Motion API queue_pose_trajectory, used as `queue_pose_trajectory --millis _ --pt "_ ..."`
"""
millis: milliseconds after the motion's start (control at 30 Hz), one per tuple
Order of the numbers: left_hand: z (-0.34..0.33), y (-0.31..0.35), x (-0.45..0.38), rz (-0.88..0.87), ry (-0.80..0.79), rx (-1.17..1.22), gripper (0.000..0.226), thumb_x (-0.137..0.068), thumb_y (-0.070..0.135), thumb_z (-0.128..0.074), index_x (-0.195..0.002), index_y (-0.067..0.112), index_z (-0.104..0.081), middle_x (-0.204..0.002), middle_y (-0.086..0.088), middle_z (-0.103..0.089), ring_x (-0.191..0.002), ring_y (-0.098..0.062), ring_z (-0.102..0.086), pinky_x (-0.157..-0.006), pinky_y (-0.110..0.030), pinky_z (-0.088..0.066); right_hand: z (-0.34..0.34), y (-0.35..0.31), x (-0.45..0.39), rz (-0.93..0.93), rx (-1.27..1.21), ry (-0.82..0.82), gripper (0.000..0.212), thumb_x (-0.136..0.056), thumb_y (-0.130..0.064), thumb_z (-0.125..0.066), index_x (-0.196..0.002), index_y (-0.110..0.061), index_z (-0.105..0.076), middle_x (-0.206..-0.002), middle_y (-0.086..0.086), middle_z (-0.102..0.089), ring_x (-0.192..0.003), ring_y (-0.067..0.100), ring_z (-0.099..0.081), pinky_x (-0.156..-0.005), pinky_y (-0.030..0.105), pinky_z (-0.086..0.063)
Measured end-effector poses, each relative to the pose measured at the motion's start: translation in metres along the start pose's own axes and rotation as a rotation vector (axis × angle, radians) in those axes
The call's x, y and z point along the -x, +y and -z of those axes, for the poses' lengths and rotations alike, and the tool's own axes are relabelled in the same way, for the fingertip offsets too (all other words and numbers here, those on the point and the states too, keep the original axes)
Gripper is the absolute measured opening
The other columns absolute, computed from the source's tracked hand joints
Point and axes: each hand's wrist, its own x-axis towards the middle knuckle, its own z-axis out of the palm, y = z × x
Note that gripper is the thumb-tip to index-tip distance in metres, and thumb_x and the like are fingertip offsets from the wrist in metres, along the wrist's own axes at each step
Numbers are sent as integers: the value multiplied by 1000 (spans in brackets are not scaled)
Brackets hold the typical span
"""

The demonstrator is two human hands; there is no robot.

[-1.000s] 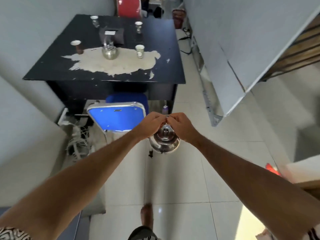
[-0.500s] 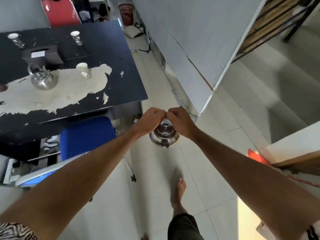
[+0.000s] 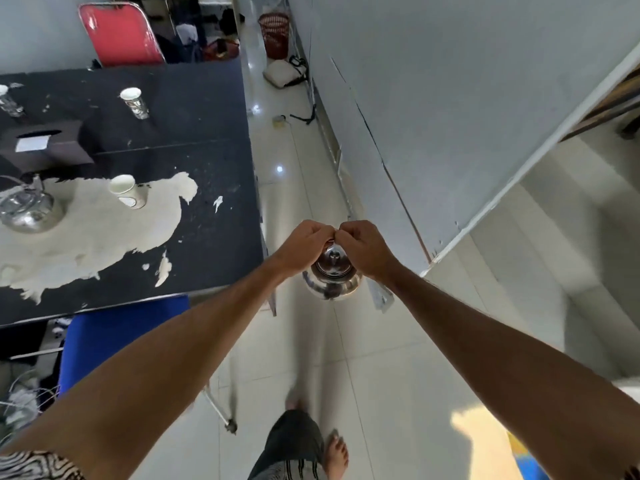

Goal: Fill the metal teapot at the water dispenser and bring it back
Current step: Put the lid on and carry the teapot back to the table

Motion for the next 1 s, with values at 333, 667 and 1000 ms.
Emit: queue_pose_trajectory --millis 333,667,1000 --pt "70 18 -243 -20 -7 -37 58 -108 12 -40 -55 25 -61 -48 16 -50 -48 -3 -48 -60 -14 -43 49 57 -246 -7 0 -44 29 -85 -23 -51 -56 -16 -49 -50 -2 -41 -47 11 -38 -52 25 -34" --pt "163 40 -460 17 55 -11 42 -102 5 -43 -61 7 -51 -50 8 -37 -48 -7 -32 -53 -21 -30 77 92 -487 7 -23 -121 30 -85 -23 -50 -57 -12 -50 -49 -2 -40 -48 13 -38 -54 30 -36" --pt "273 38 -650 98 265 45 59 -100 -1 -42 -46 24 -46 -43 16 -40 -42 -2 -35 -48 -17 -31 67 125 -744 129 3 -313 33 -84 -22 -52 -54 -8 -49 -50 0 -42 -49 10 -38 -51 25 -33"
